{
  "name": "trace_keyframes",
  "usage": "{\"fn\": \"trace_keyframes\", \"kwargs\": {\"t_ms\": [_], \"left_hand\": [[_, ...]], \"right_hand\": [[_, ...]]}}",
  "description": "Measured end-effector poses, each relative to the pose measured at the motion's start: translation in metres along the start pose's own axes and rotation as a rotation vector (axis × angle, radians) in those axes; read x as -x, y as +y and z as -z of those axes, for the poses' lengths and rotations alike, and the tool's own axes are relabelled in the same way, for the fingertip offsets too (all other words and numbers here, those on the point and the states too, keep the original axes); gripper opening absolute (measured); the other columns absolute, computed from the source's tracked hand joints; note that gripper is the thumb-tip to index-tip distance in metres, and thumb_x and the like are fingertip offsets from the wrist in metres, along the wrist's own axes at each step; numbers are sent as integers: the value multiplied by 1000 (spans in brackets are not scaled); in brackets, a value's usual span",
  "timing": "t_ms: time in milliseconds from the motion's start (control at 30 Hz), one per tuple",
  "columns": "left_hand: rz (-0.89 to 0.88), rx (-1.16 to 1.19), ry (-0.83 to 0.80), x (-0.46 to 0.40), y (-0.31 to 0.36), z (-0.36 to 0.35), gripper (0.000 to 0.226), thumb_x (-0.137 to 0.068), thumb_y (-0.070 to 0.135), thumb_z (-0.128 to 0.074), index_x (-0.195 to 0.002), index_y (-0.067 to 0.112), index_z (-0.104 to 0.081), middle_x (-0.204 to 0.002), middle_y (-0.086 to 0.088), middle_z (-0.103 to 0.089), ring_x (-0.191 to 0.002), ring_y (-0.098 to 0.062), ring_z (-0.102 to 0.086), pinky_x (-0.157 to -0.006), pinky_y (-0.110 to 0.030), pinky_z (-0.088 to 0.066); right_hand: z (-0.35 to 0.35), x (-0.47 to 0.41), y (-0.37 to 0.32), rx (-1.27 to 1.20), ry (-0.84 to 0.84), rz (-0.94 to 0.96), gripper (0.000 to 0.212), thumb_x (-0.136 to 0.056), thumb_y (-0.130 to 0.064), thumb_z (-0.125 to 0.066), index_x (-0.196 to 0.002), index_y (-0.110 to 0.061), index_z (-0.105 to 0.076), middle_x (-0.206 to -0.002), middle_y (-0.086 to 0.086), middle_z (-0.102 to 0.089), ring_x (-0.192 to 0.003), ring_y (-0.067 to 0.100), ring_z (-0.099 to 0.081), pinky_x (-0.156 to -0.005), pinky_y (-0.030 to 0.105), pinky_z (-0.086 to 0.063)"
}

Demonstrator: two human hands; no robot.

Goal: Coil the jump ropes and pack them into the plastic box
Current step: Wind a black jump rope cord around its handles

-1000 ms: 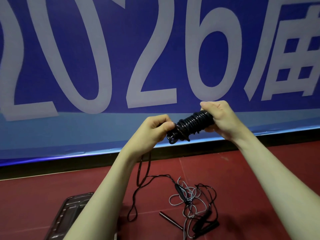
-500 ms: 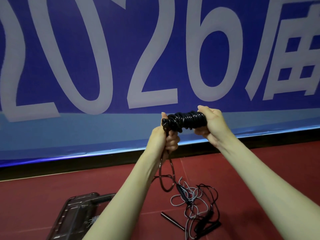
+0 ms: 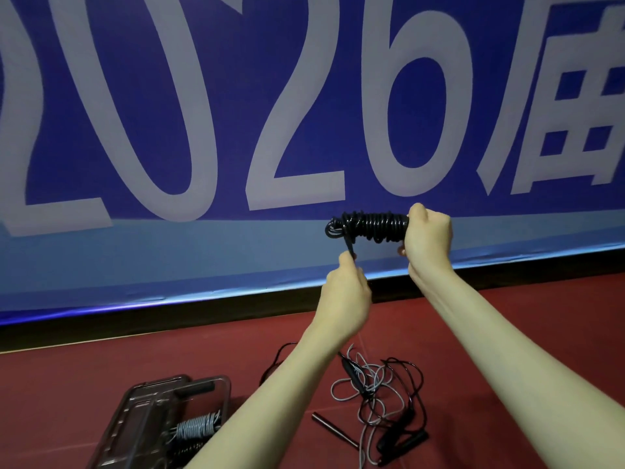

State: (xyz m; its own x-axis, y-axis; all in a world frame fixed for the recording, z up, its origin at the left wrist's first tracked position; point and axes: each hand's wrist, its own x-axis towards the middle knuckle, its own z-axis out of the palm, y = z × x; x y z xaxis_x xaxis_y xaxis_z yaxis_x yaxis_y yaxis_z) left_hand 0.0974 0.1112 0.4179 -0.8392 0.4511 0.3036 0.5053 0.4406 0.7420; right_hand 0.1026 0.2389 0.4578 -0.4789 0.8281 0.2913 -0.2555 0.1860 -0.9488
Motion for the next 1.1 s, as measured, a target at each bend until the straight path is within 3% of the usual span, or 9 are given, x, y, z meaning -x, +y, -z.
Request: {"fn": "trace_keyframes", "kwargs": {"t_ms": [133, 233, 333, 467, 567, 700, 867, 967, 1100], "left_hand": [[-87, -259, -50, 3, 5, 5, 9, -98, 10, -36, -97, 4, -43, -84, -16, -55, -74, -35, -53, -61, -42, -42], [-177, -487, -84, 5, 13, 15, 15, -96, 4, -41, -81, 7, -36, -74, -11, -41, -69, -33, -43, -58, -36, -32], [-280, -623, -94, 2, 18, 33, 20, -97, 11, -45, -78, 6, -40, -80, -12, -49, -75, -36, -54, -60, -38, -40], [-332, -621, -27, -1, 19, 57, 19, -93, 32, -55, -87, 14, -60, -83, -6, -66, -78, -30, -61, -70, -40, -50], [-353, -553, 59, -3, 20, 70, 28, -86, 47, -63, -78, 20, -63, -67, 4, -64, -69, -21, -60, -63, -35, -47], [-358, -502, -35, -5, 13, 82, 28, -84, 49, -65, -79, 22, -59, -68, 6, -65, -61, -11, -52, -58, -31, -35], [-458, -430, -9, -5, 7, 84, 48, -73, 61, -64, -84, 19, -45, -67, 3, -58, -64, -21, -45, -57, -33, -32], [-512, -102, 35, -5, 5, 87, 45, -71, 60, -66, -72, 21, -43, -56, 9, -43, -56, -15, -33, -54, -29, -29], [-405, 325, 59, -6, 6, 79, 30, -76, 37, -69, -66, 19, -47, -58, 7, -45, -55, -11, -36, -53, -23, -33]], "right_hand": [[10, -5, 4, 178, 22, 219, 43, -99, -15, -38, -59, -15, -21, -55, 2, -20, -55, 16, -18, -54, 33, -14], [16, -7, 6, 278, 17, 452, 48, -102, -14, -38, -58, -14, -20, -50, 0, -20, -50, 16, -17, -52, 33, -18], [19, -7, 8, 330, -34, 609, 48, -102, -13, -41, -57, -15, -24, -47, -3, -26, -44, 13, -23, -46, 22, -20], [22, -11, 3, 370, -157, 635, 48, -101, -13, -43, -56, -15, -27, -47, -3, -28, -44, 12, -24, -44, 20, -21], [24, -11, 0, 365, -307, 588, 50, -101, -14, -43, -55, -14, -26, -48, -3, -25, -45, 12, -25, -45, 22, -21], [28, -13, -6, 354, -582, 460, 45, -101, -19, -45, -59, -10, -31, -54, 4, -29, -51, 15, -28, -47, 27, -25], [36, -20, -4, 237, -802, 217, 41, -100, -18, -45, -62, -7, -37, -54, 6, -32, -47, 18, -30, -43, 24, -25], [37, -19, -2, 46, -829, 44, 39, -100, -18, -47, -65, -1, -44, -57, 9, -34, -48, 18, -32, -42, 23, -25], [26, -9, -3, -187, -799, -133, 48, -99, -18, -47, -52, -17, -40, -49, 2, -31, -37, 14, -30, -41, 19, -25]]}}
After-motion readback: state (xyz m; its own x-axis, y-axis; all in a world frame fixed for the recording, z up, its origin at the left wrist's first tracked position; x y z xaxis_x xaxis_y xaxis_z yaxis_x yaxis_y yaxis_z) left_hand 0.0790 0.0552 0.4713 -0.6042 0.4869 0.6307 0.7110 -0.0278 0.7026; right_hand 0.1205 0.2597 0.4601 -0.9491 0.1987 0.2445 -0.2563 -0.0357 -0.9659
